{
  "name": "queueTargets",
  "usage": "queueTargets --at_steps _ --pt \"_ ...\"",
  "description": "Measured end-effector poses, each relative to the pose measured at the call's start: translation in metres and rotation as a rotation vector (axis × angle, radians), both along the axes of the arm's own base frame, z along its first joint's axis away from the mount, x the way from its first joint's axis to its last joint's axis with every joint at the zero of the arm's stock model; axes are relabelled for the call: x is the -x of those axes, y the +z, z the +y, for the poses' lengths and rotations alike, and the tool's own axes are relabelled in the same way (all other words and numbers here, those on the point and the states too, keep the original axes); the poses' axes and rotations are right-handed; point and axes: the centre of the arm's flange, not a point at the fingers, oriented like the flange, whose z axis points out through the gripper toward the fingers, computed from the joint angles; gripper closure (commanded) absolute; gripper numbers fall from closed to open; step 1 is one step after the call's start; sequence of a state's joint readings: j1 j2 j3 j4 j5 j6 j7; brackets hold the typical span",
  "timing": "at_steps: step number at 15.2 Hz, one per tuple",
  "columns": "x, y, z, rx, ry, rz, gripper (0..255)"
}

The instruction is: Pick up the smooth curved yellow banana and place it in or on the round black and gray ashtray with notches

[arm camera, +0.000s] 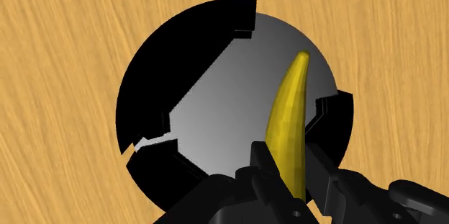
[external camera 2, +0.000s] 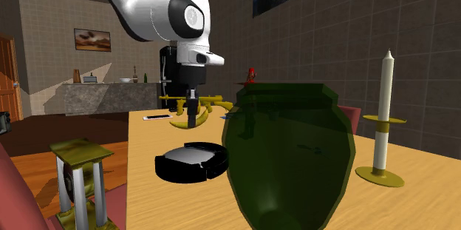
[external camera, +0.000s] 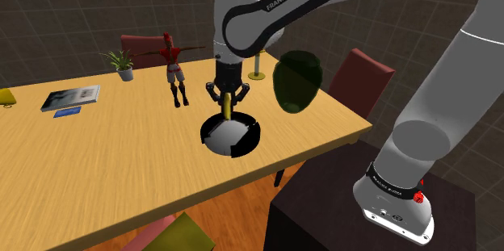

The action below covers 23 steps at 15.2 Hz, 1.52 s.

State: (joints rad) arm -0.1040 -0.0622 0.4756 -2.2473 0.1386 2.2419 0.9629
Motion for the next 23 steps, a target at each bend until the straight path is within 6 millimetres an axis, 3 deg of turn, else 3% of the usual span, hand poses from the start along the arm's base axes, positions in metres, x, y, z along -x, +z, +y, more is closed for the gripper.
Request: queueTargets --at_steps 10,17,18,23 --pt "0.001 -0.052 -0.003 0.0 0.0 0.0 255" --pt "0.001 -0.059 -0.002 0.0 0.0 0.0 255" --pt "0.001 -0.059 -0.002 0.0 0.0 0.0 0" --pt "0.001 -0.059 -0.002 0.0 0.0 0.0 0"
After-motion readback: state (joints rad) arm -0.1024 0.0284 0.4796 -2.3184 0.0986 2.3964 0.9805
